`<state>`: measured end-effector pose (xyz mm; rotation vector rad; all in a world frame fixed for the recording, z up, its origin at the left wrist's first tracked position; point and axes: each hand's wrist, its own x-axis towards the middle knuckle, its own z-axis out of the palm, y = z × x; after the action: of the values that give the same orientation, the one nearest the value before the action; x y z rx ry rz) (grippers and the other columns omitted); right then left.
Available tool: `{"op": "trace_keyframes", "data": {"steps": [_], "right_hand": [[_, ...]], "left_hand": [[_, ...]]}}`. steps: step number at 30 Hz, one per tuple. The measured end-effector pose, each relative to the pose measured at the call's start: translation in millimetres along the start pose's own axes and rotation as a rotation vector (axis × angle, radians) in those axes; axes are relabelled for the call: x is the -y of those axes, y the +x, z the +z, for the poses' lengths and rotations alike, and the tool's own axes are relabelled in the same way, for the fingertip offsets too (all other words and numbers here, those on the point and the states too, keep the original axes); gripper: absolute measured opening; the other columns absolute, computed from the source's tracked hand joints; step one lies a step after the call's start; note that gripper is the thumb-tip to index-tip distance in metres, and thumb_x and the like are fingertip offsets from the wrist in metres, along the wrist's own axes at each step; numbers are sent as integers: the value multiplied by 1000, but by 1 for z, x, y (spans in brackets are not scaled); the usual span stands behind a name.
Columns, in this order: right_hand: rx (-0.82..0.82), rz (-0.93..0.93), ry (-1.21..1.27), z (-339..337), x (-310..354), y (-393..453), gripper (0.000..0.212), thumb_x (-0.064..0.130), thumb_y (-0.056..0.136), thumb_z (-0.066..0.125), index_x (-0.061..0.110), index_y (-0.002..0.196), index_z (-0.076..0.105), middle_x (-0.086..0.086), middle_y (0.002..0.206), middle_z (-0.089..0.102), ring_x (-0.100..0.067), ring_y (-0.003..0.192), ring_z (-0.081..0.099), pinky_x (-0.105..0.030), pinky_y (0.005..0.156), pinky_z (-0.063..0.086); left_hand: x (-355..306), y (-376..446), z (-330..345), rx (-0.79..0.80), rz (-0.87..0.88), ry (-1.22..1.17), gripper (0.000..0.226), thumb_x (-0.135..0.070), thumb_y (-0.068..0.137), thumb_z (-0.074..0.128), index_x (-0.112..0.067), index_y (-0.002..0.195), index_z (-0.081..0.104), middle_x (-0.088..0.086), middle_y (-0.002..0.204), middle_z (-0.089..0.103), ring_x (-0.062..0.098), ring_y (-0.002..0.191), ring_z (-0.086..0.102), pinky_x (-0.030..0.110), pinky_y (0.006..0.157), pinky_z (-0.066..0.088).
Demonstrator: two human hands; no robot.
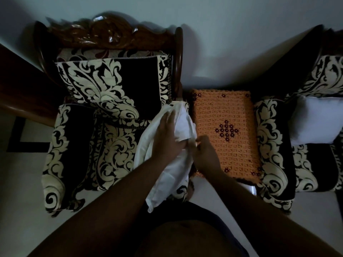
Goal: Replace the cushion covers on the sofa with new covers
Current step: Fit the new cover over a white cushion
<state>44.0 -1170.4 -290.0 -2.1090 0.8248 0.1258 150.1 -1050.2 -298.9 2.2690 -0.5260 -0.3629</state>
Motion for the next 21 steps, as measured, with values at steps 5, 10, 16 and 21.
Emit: {"op": "trace_keyframes", "data": {"steps": [5,10,16,21], "right_hand": [[278,20,57,42,-40,-60,32,45,102,53,20,84,60,4,75,63,-4,62,62,-23,57,50],[125,147,444,44,-21,-43,33,41,101,54,12,90,65,-20,82,67,-32,74,70,-49,67,62],[-70,192,671,28,5,-9,38,48,93,57,19,69,51,-11,68,50,-23,67,53,-40,66,47],[-104,194,465,38,1,-42,37,44,97,62,15,81,46,3,68,47,-15,64,50,-33,65,42]], "left_hand": [[29,-22,-19,90,14,-101,95,-41,90,73,-29,162,13,-2,171,2,9,155,0,20,114,28],[28,-36,-45,200,-58,-129,111,-68,83,65,-32,163,-3,-9,169,-16,3,154,-13,38,124,20],[20,-88,-45,179,-194,-4,120,-67,78,72,-36,161,-9,-7,170,-14,13,156,-9,37,121,8],[9,-72,-15,62,-140,-5,102,-42,86,76,-33,162,8,6,166,16,25,154,16,52,120,29]]}}
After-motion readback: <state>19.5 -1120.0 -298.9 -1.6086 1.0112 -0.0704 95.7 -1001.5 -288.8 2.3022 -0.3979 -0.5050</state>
